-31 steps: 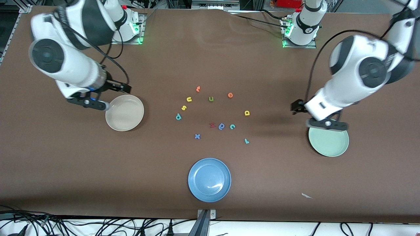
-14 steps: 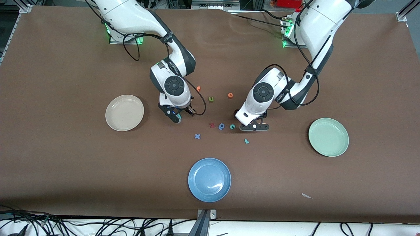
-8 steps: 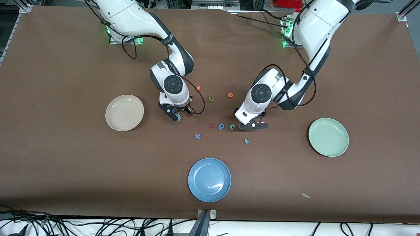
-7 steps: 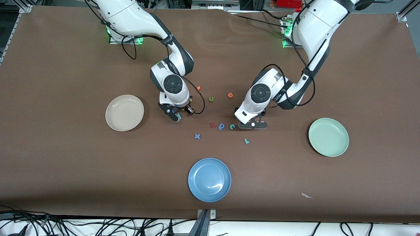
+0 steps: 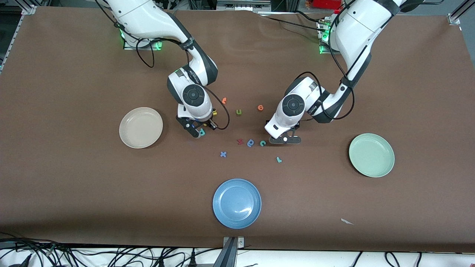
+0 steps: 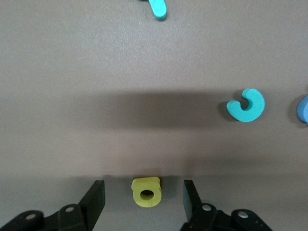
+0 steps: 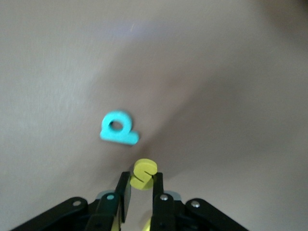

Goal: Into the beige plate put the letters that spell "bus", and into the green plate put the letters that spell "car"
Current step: 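Carry the yellow S to the cream plate with the right gripper and release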

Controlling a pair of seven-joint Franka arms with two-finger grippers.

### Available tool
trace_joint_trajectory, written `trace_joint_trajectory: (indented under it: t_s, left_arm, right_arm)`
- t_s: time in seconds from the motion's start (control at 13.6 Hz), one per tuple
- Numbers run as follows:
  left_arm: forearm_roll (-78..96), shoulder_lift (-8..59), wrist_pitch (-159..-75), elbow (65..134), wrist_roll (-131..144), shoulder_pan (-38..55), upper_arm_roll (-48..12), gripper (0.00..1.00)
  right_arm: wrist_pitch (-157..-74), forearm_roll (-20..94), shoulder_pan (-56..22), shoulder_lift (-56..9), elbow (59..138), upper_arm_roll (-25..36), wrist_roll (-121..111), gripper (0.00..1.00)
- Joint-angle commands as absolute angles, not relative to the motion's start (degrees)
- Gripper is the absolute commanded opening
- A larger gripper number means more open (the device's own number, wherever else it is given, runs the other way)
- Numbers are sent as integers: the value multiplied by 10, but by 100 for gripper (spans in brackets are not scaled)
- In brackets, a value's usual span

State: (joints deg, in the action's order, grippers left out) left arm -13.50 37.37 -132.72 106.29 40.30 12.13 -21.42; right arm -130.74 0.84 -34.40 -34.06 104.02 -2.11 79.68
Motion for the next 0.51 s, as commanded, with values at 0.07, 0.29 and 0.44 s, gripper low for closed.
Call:
trace_joint_trajectory:
  t_s: [0.07,0.29,0.44]
  left_arm:
    - [-145,376,-1329,1067,401,120,-217,62]
    - [-145,380,-1330,1067,402,121,-217,51]
    - [-145,381,-1331,1066,405,121,-217,46]
  right_arm:
    - [-1187,11,-345,-252,1057,35,702,0]
    - [-1158,14,-345,-210,1091,93,573,1]
    - [-1162,18,-345,-200,1127,149,466,1]
